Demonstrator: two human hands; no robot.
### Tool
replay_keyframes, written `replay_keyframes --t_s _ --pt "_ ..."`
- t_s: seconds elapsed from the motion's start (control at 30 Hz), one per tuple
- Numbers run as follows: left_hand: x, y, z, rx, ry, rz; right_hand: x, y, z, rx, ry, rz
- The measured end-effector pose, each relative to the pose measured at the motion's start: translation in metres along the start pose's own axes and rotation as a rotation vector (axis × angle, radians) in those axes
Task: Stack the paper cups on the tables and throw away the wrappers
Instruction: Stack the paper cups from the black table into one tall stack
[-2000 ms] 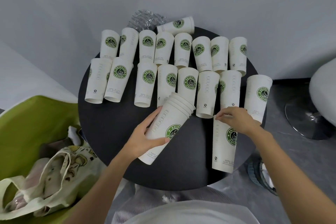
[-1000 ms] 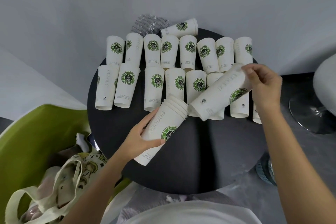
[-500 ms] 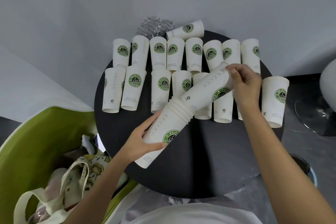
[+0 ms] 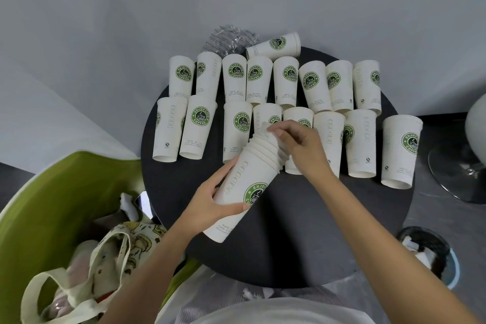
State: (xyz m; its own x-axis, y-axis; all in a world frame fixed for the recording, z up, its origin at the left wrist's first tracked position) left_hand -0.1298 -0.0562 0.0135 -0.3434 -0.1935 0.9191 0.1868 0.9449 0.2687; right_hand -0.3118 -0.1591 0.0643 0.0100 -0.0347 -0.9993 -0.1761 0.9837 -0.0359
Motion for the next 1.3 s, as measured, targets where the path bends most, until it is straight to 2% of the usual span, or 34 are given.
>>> replay_keyframes --t_s 0.5,0.87,1.3 --pt "-0.021 0.019 -0.023 0.111 0.024 -0.056 -0.001 0.006 0.059 -0.203 0.060 0.026" --pt "-0.040 0.037 -0.057 0.281 0.079 -0.118 0.006 -0.033 0.099 -0.230 0.037 0.037" --pt "-0.063 0.026 -0.093 0.351 0.100 -0.141 0.041 -0.106 0.142 -0.248 0.147 0.077"
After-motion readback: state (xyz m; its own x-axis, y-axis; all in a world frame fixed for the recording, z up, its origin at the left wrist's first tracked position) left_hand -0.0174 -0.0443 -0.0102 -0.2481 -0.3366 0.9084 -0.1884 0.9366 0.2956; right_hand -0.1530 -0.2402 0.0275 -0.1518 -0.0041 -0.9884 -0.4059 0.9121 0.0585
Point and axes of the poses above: each hand's wrist, its own y-axis away from the middle knuckle, its own z-axis out of the palm, x = y × z, the point moved 6 cm from there along -y, towards the middle knuckle, and after that the axes turned 9 degrees about -y, right-handed, at the moved point
